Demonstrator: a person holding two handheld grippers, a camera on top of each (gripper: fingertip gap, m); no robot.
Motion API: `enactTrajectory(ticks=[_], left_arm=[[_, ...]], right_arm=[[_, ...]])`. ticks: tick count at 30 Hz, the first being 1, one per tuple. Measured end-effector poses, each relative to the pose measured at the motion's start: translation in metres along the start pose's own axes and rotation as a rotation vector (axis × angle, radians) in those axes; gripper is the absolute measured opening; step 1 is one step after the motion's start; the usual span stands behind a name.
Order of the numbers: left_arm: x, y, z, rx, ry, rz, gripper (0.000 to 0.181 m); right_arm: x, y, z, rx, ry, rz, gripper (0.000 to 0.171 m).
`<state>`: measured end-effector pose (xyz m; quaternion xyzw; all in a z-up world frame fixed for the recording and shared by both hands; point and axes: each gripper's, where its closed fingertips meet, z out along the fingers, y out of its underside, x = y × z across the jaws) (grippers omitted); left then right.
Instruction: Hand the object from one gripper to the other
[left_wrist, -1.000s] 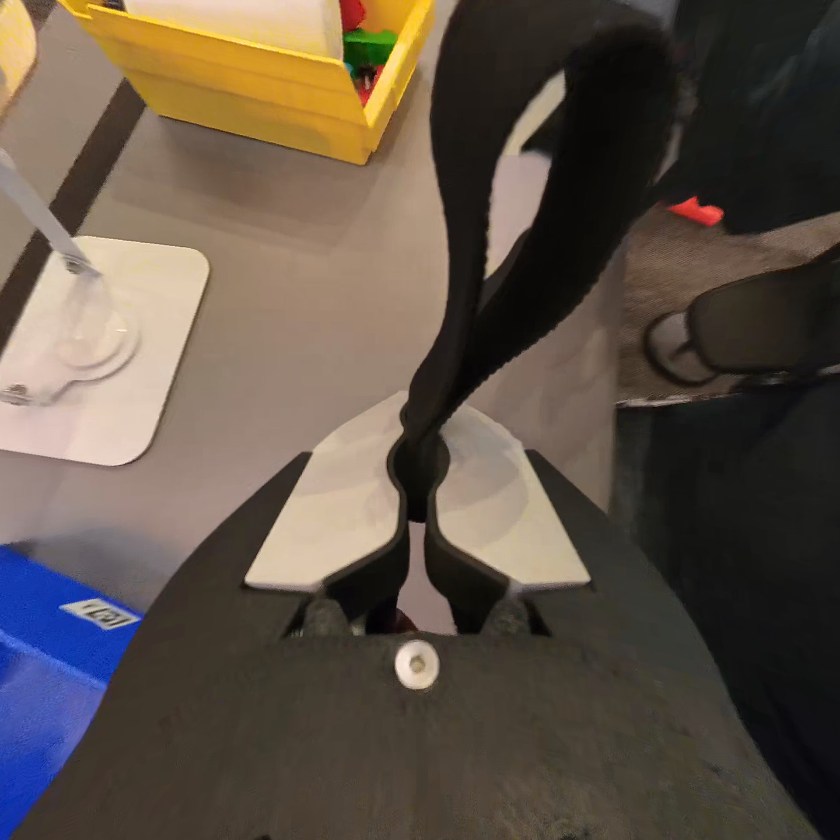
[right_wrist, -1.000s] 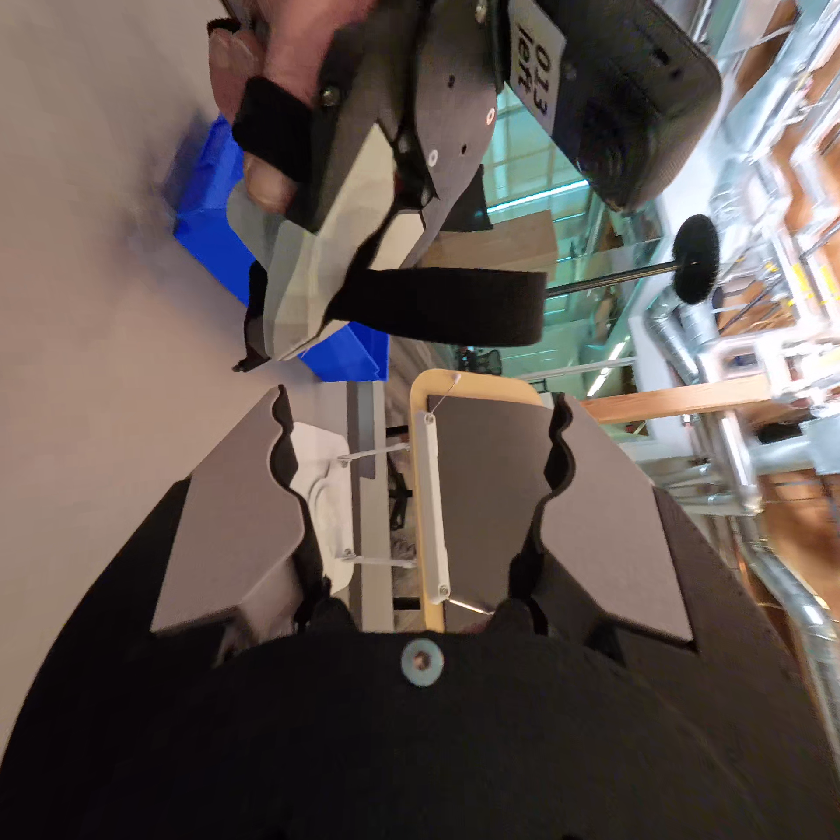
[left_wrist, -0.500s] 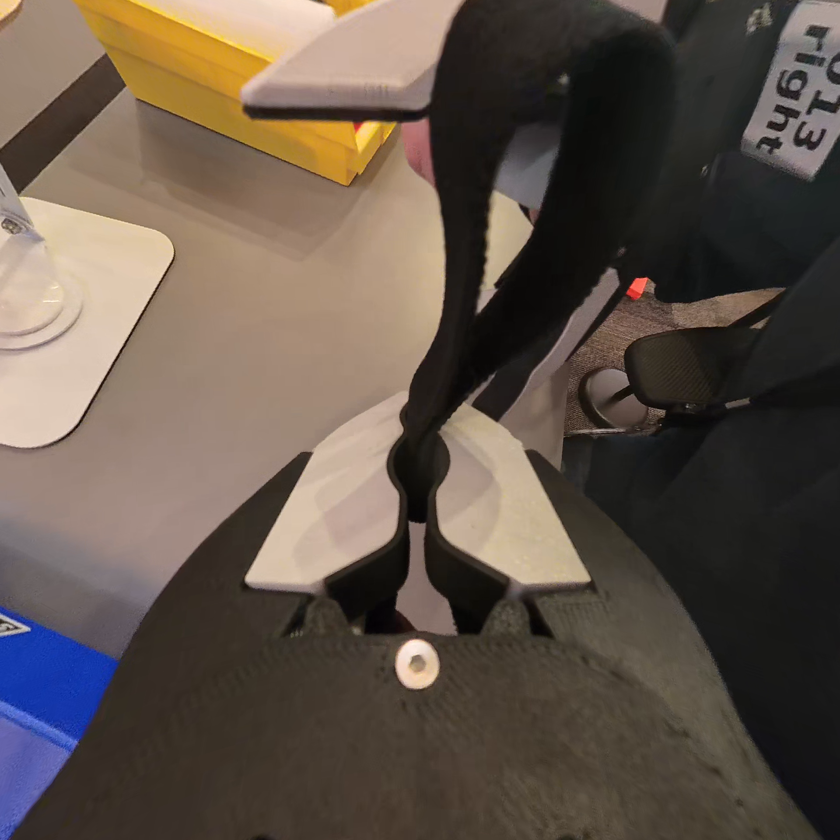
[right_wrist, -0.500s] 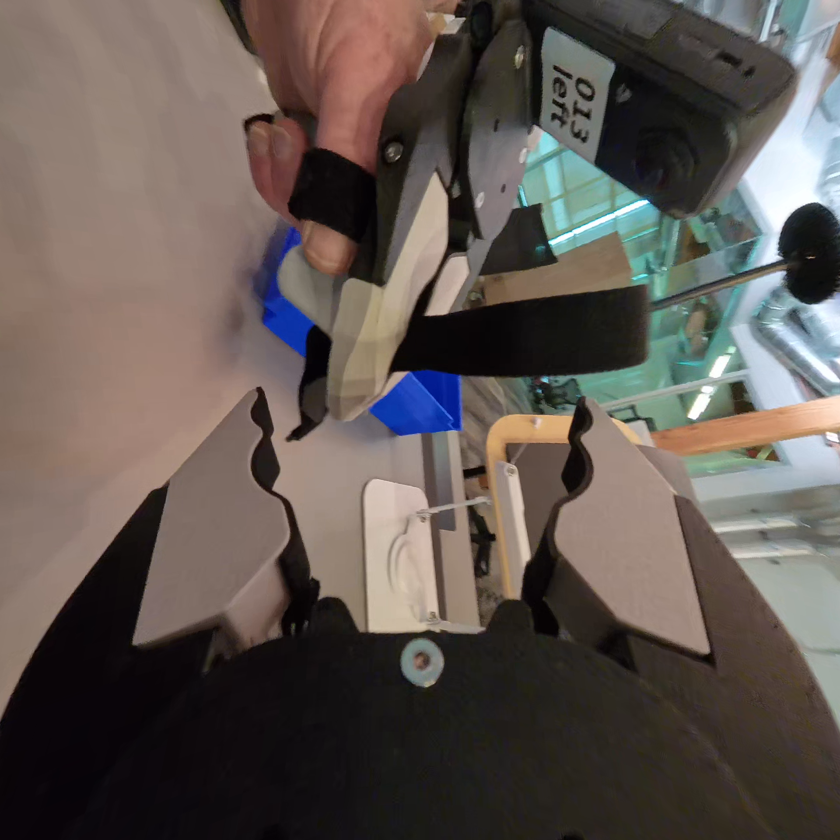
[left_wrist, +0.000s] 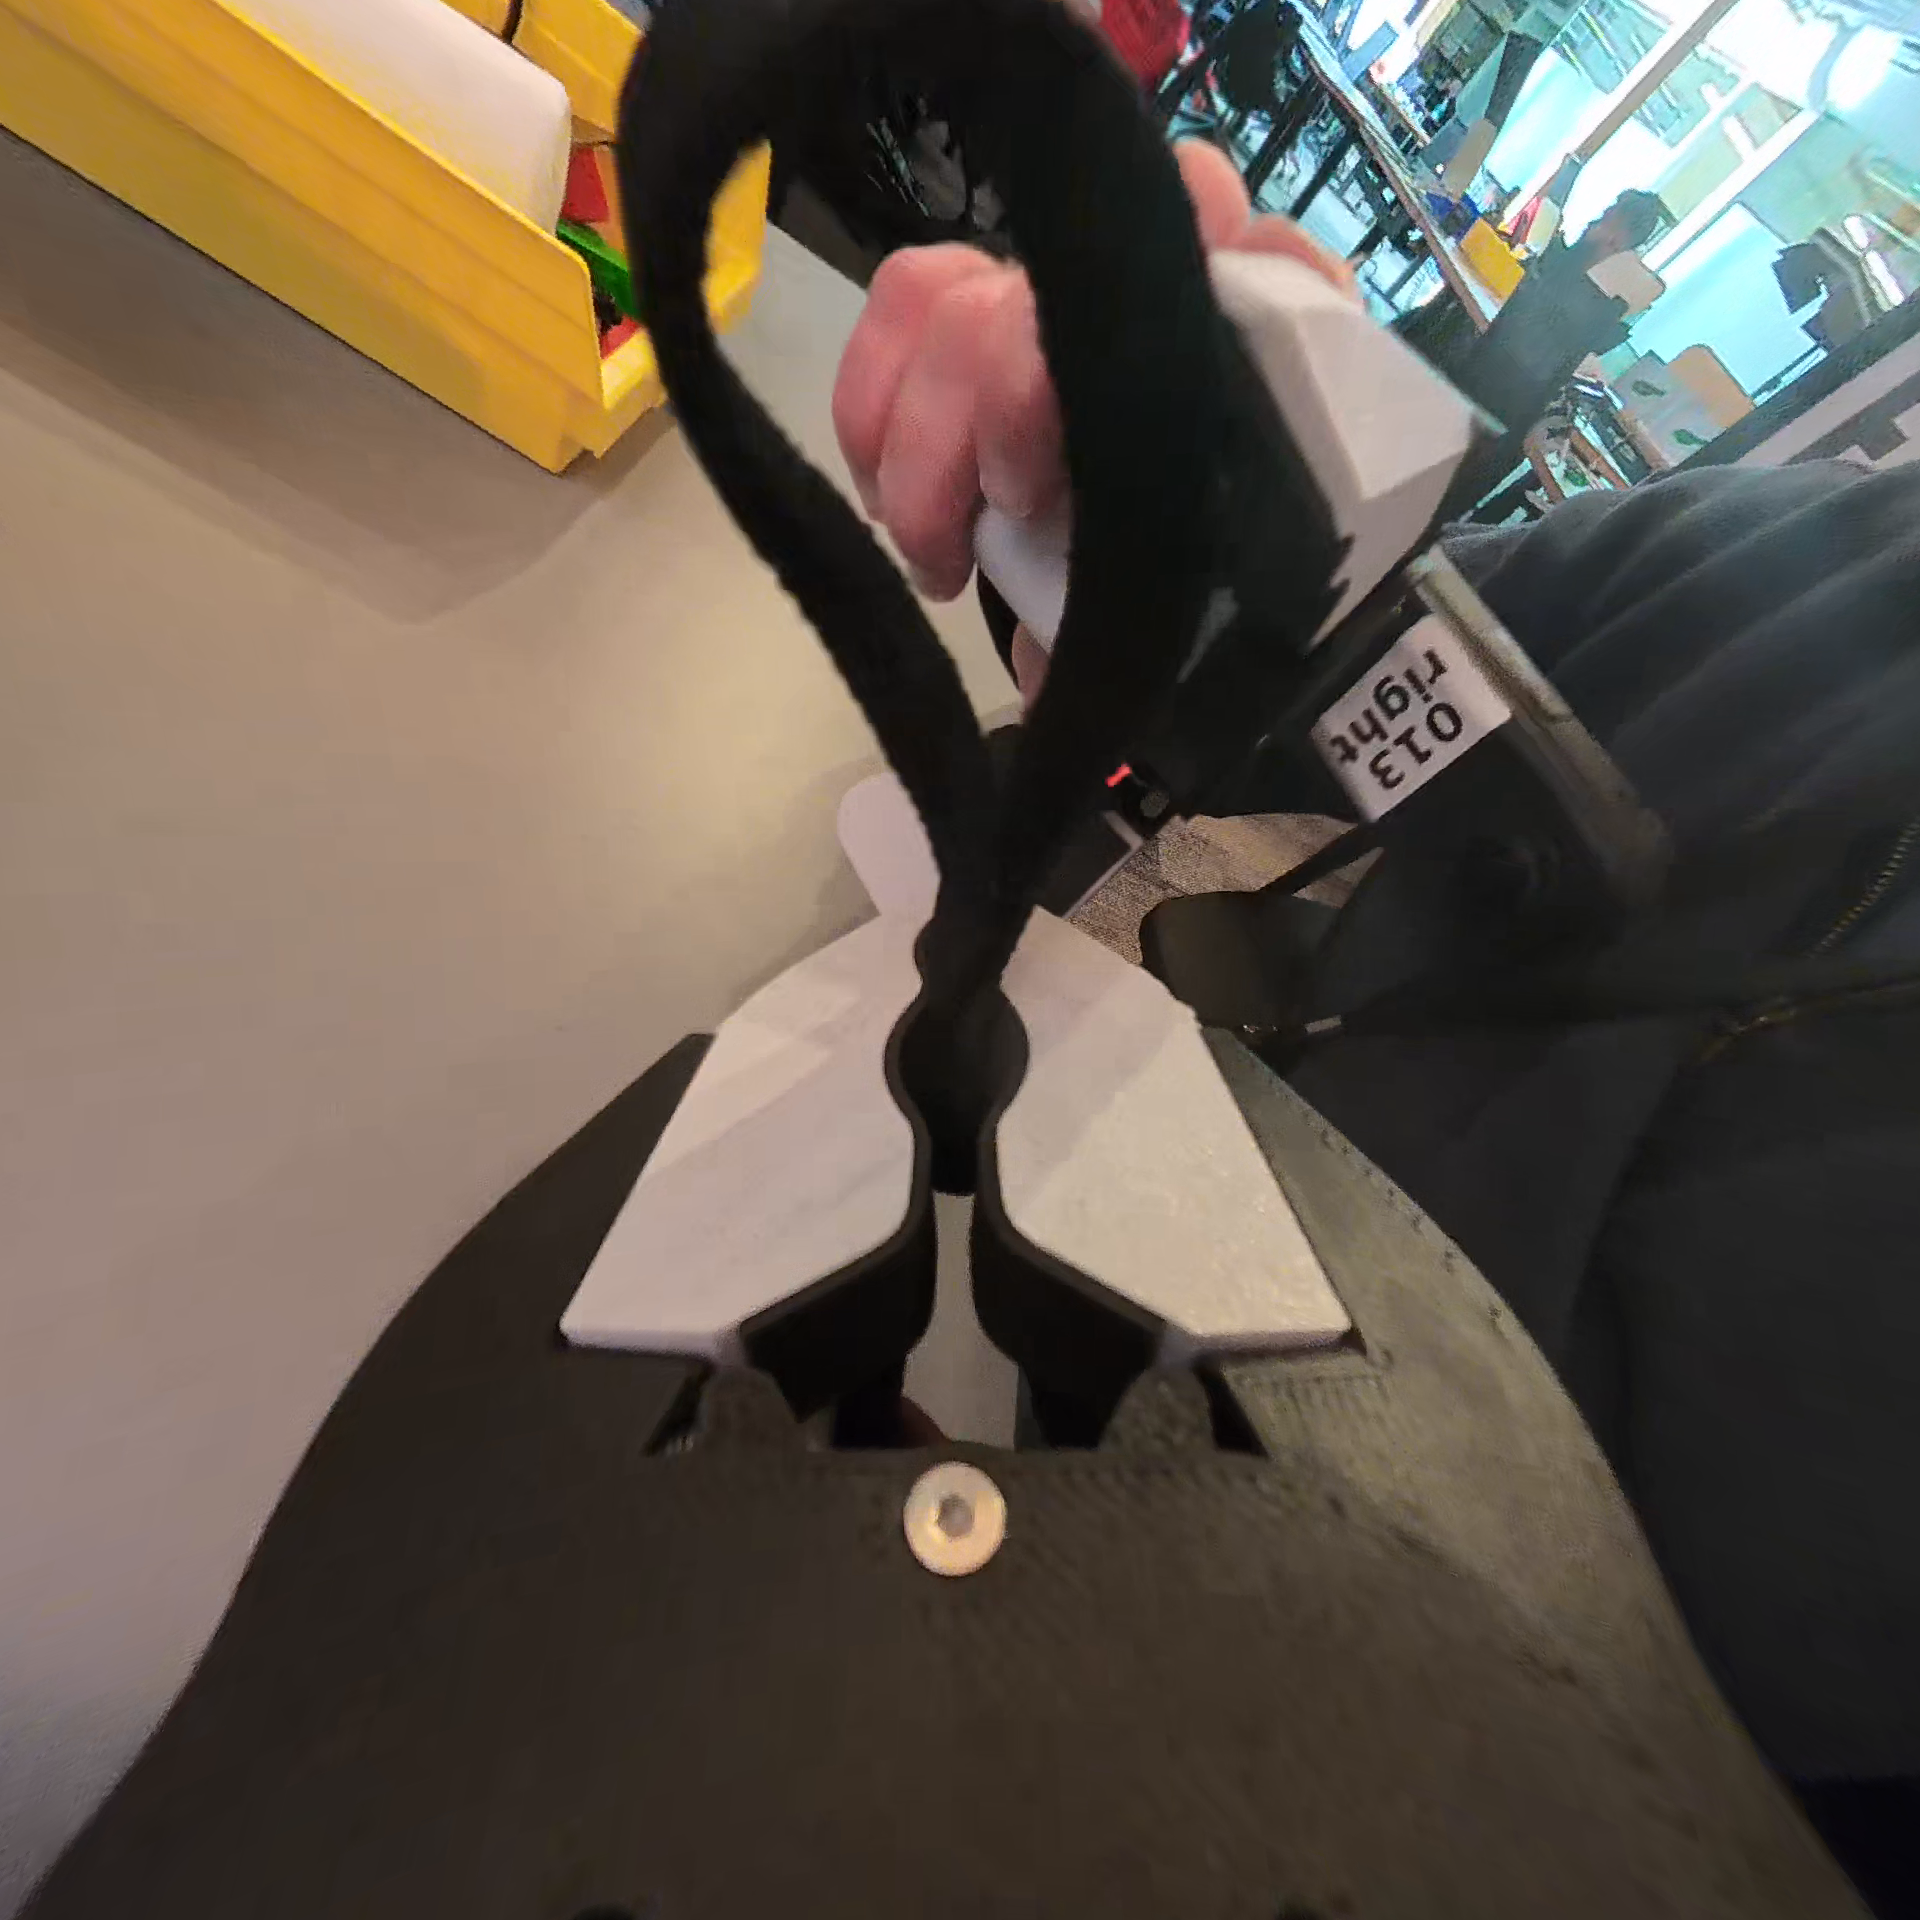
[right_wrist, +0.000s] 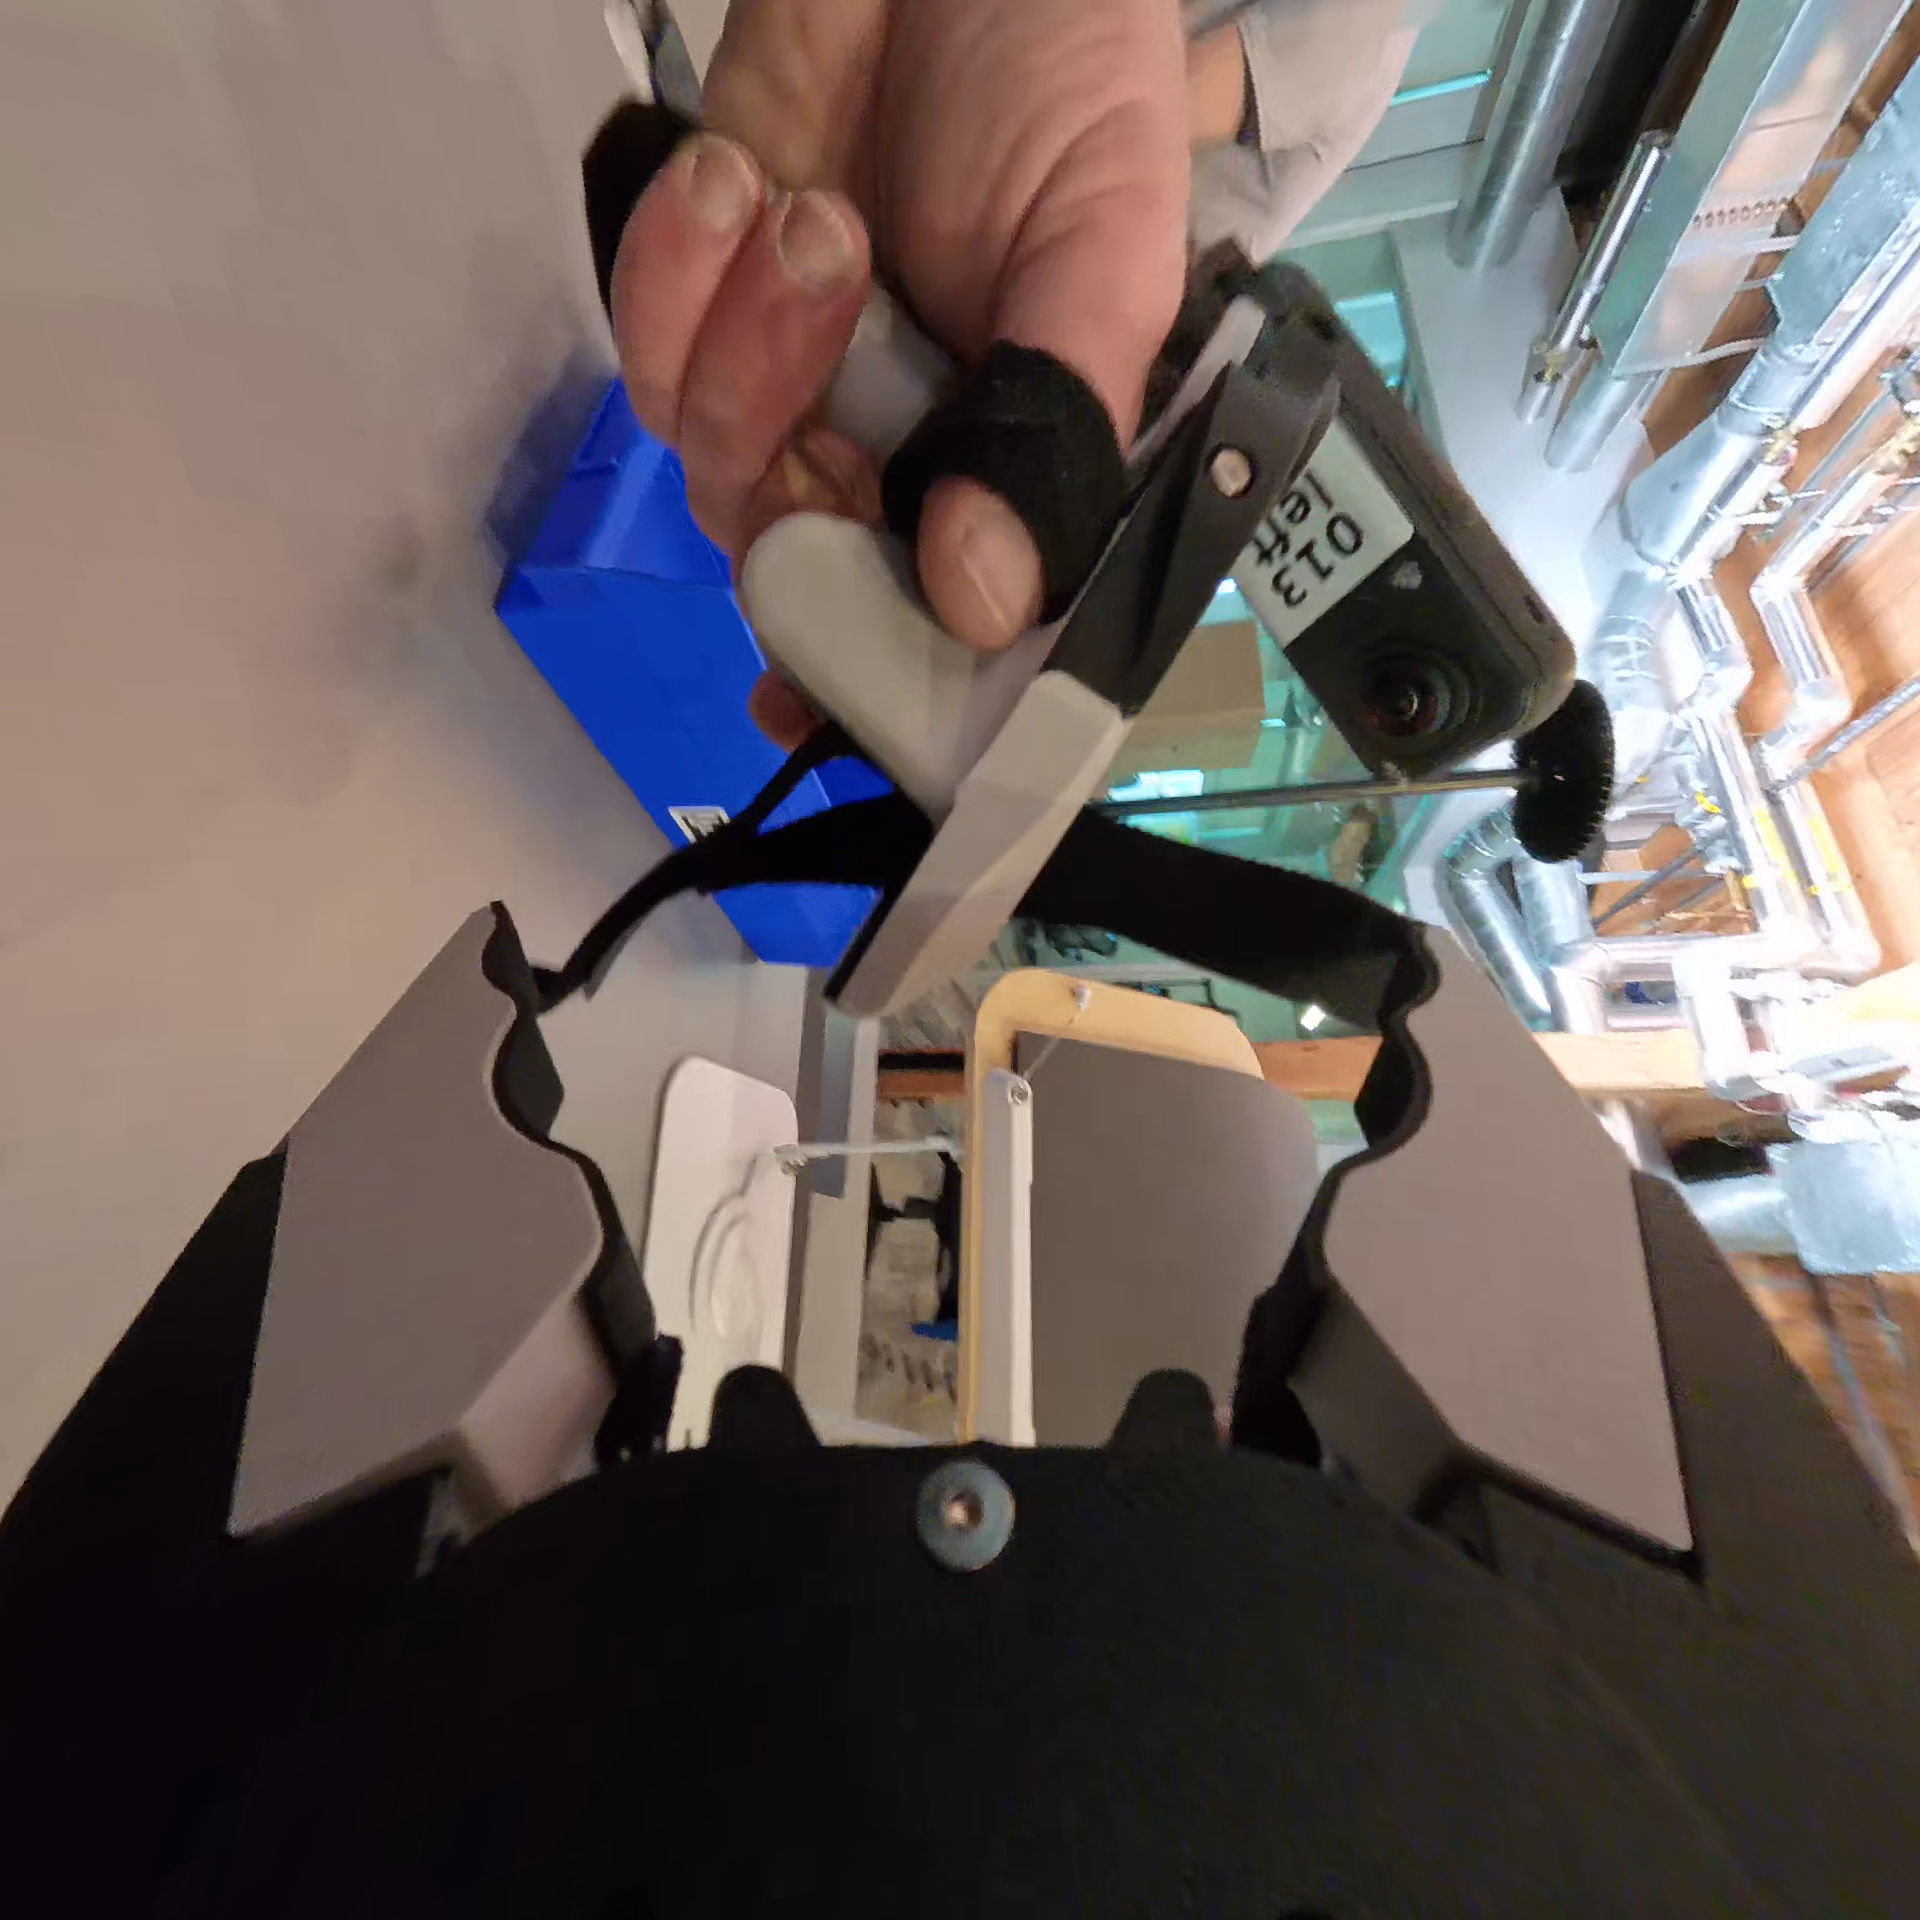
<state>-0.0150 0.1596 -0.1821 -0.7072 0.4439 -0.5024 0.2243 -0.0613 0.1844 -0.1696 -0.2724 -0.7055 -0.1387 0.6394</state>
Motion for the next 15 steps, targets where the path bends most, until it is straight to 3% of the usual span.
enactTrajectory(ticks=[3, 7, 12, 15], left_arm=[[0.004, -0.001, 0.006, -0.003, 0.016, -0.009, 0.001], [0.010, -0.004, 0.011, 0.000, 0.031, 0.006, 0.000], [0.019, -0.004, 0.013, 0.004, 0.046, 0.030, 0.000], [0.020, -0.003, 0.013, 0.000, 0.041, 0.037, 0.001]], right_arm=[[-0.002, -0.006, 0.003, 0.006, -0.050, 0.022, 0.147], [-0.010, 0.022, 0.014, -0.114, -0.086, 0.053, 0.131], [-0.016, 0.028, 0.008, -0.087, -0.109, 0.150, 0.048], [-0.016, 0.027, 0.004, -0.073, -0.120, 0.178, 0.017]])
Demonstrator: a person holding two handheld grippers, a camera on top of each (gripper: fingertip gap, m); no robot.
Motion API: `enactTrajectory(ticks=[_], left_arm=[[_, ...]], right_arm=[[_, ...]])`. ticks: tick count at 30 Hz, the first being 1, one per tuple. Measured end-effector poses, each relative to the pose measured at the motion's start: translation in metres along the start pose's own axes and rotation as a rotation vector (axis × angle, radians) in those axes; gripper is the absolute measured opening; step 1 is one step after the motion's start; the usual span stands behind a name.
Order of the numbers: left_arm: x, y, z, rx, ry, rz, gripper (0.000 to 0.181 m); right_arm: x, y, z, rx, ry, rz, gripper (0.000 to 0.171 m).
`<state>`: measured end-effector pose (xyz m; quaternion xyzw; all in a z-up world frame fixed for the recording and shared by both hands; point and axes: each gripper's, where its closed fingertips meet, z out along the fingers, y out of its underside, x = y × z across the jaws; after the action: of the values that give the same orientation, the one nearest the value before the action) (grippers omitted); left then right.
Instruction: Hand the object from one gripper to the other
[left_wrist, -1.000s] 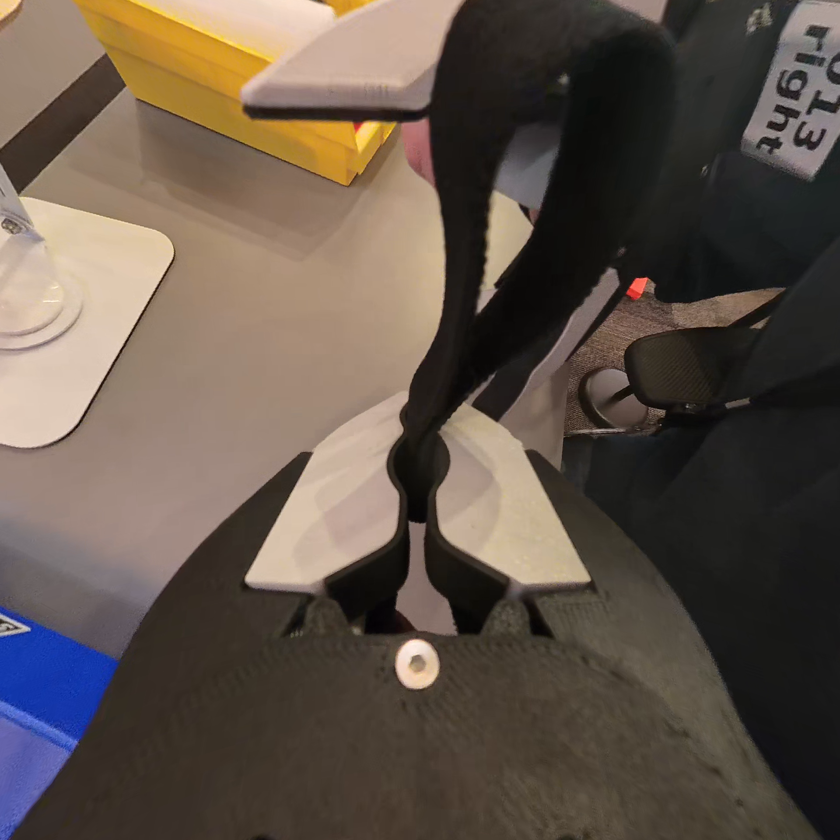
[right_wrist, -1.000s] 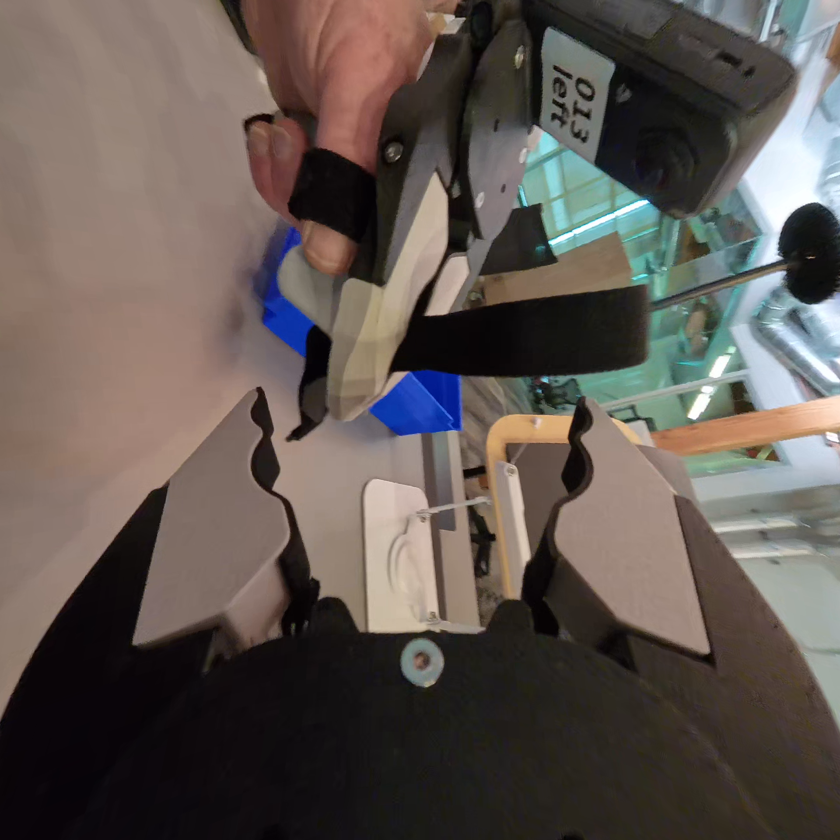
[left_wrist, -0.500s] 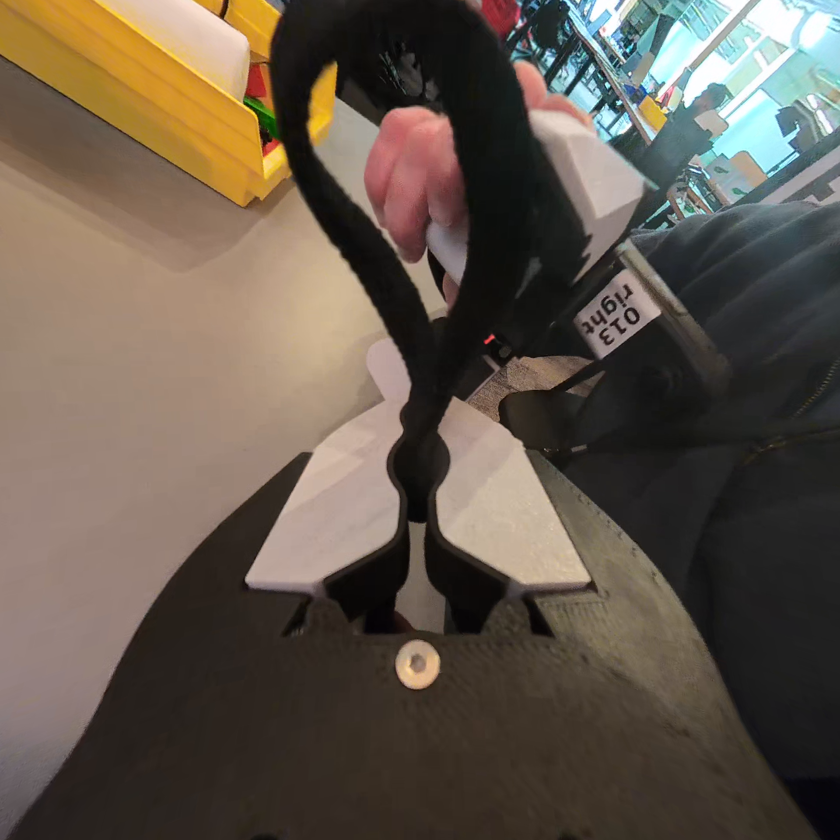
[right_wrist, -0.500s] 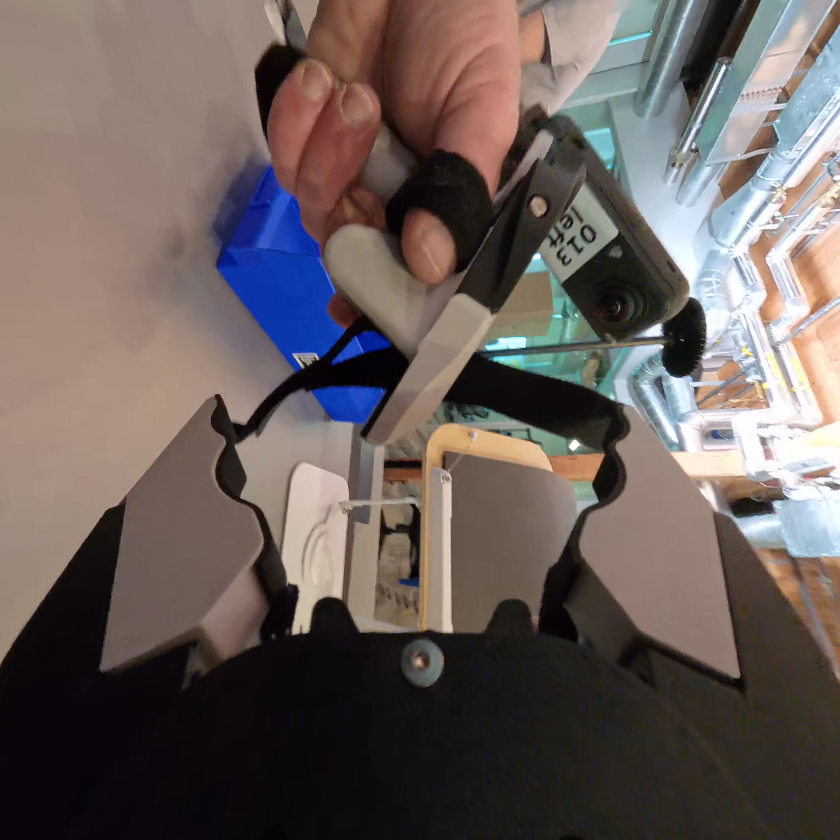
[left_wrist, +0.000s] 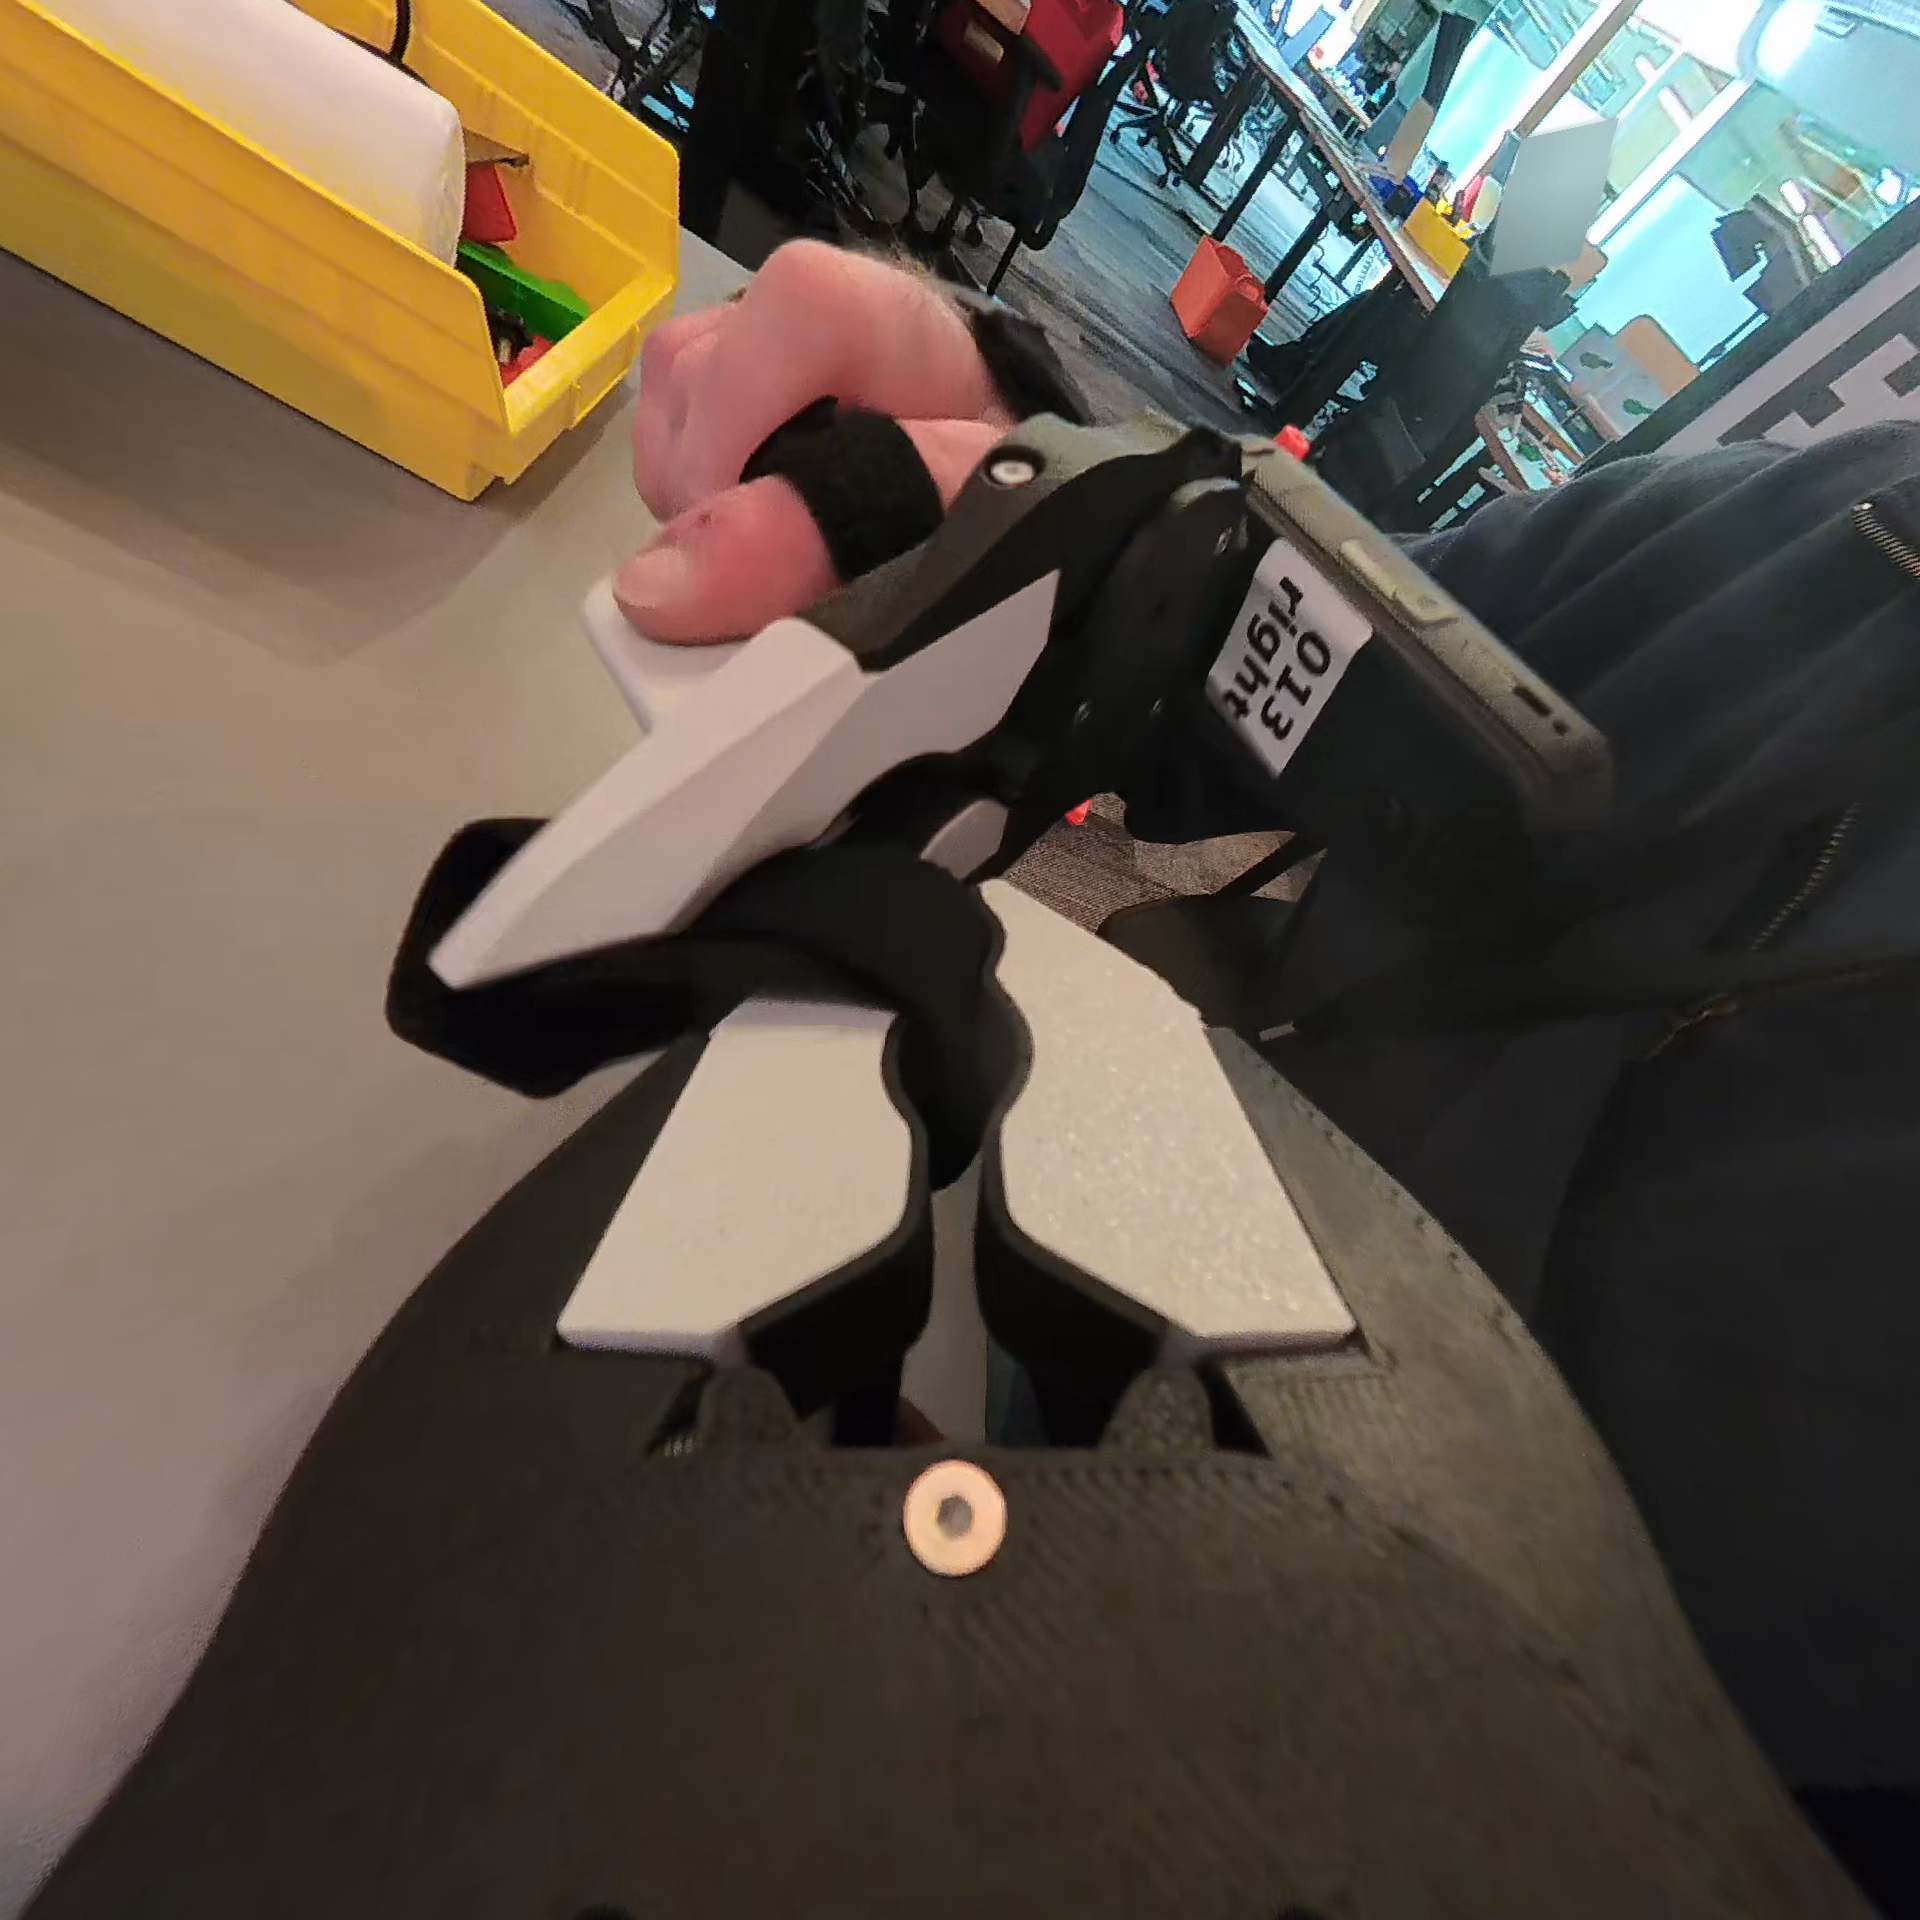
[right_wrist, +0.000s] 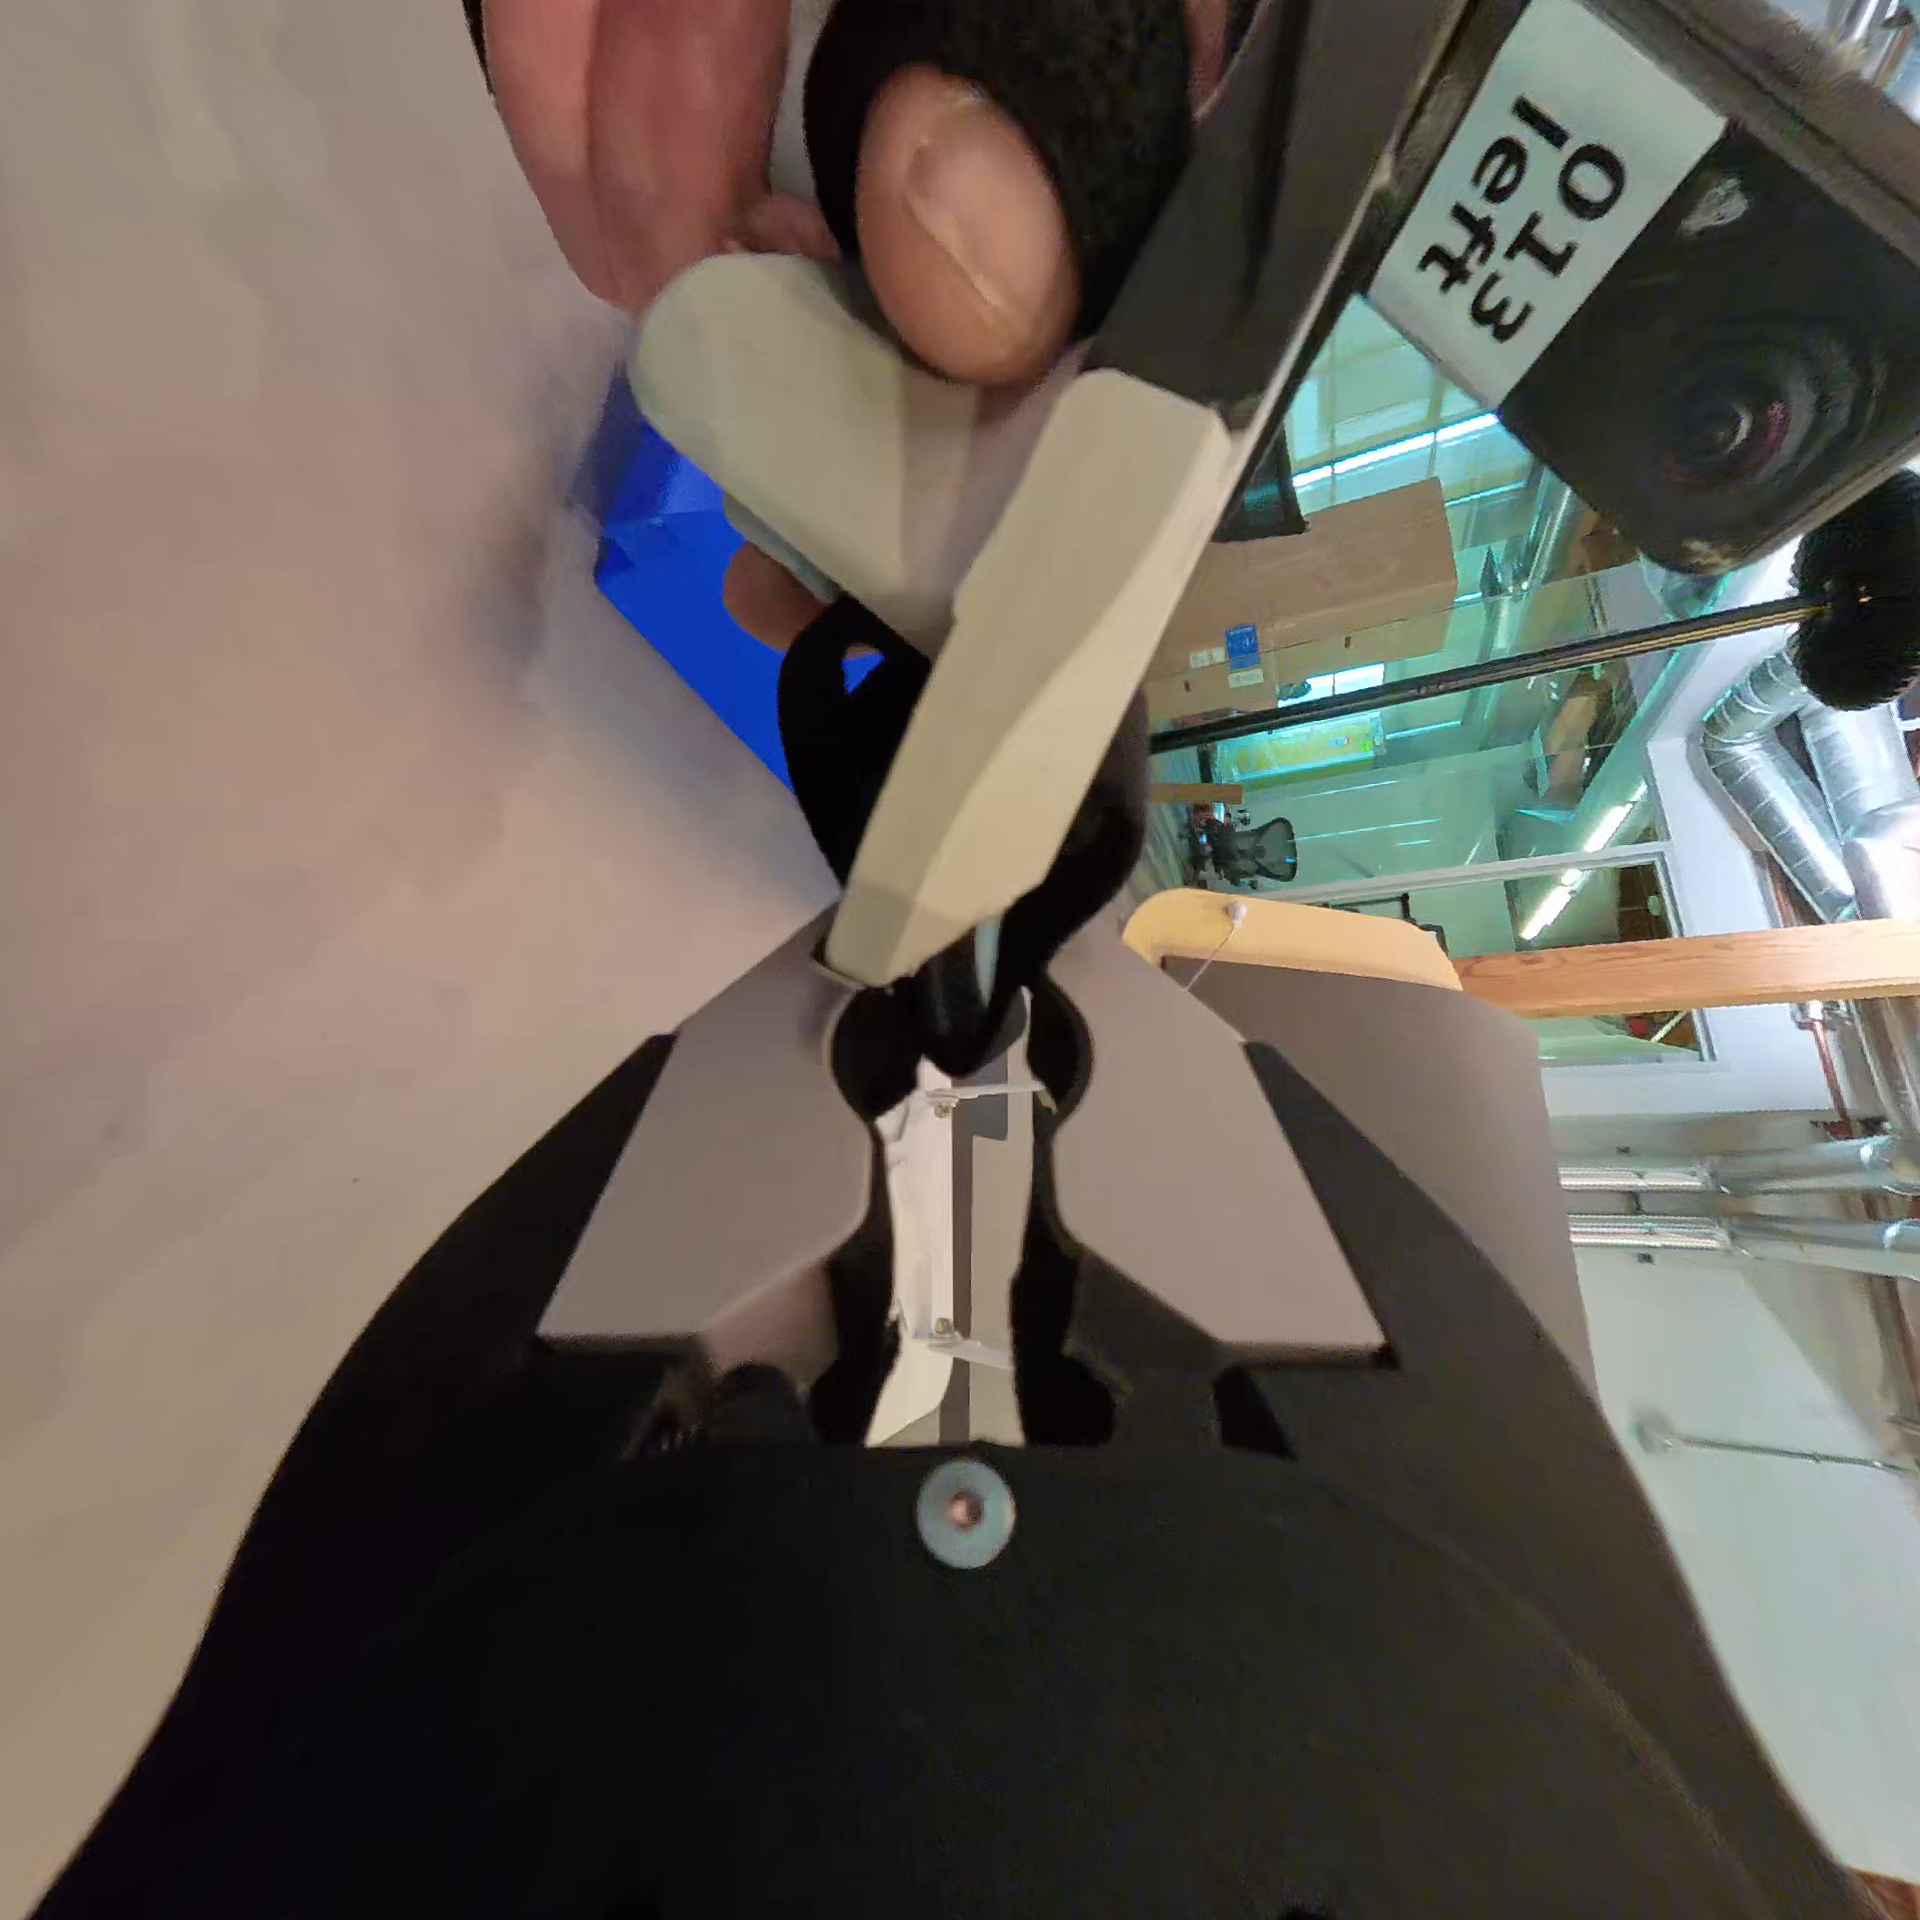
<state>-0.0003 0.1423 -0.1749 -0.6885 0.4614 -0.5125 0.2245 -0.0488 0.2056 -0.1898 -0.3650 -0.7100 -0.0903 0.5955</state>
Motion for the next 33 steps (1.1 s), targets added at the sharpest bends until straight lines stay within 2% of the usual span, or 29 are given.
enactTrajectory(ticks=[2, 8, 10, 12, 14, 17, 20, 22, 23, 26, 33], left_arm=[[0.000, 0.002, 0.001, 0.000, -0.004, 0.001, 0.003], [0.000, 0.001, -0.002, 0.012, -0.080, 0.056, 0.017], [0.000, -0.001, -0.006, 0.023, -0.116, 0.081, 0.030], [-0.006, -0.003, -0.015, 0.029, -0.233, 0.145, 0.050], [-0.010, -0.009, -0.028, 0.056, -0.359, 0.233, 0.071], [-0.017, -0.010, -0.047, 0.036, -0.582, 0.441, 0.082], [-0.023, -0.002, -0.054, -0.091, -0.768, 0.714, 0.084], [-0.028, 0.005, -0.052, -0.185, -0.860, 0.871, 0.094], [-0.028, 0.006, -0.049, -0.188, -0.871, 0.906, 0.101], [-0.022, 0.005, -0.043, -0.112, -0.828, 0.909, 0.101], [-0.009, -0.002, -0.053, 0.112, -0.697, 0.813, 0.082]], right_arm=[[-0.002, 0.001, -0.001, -0.004, -0.021, 0.017, 0.002], [-0.006, 0.005, -0.002, -0.008, -0.062, 0.101, 0.000], [-0.008, 0.008, -0.001, -0.009, -0.084, 0.136, 0.000], [-0.009, 0.012, -0.001, -0.004, -0.112, 0.197, 0.000], [-0.011, 0.014, -0.002, 0.009, -0.160, 0.281, 0.000], [-0.019, 0.016, -0.002, 0.023, -0.267, 0.386, 0.000], [-0.034, 0.003, -0.003, 0.073, -0.410, 0.449, 0.000], [-0.041, -0.005, -0.003, 0.088, -0.478, 0.469, 0.000], [-0.044, -0.010, -0.003, 0.100, -0.518, 0.483, 0.000], [-0.047, -0.023, -0.004, 0.165, -0.598, 0.557, 0.000], [-0.049, -0.039, -0.016, 0.336, -0.742, 0.647, 0.000]])
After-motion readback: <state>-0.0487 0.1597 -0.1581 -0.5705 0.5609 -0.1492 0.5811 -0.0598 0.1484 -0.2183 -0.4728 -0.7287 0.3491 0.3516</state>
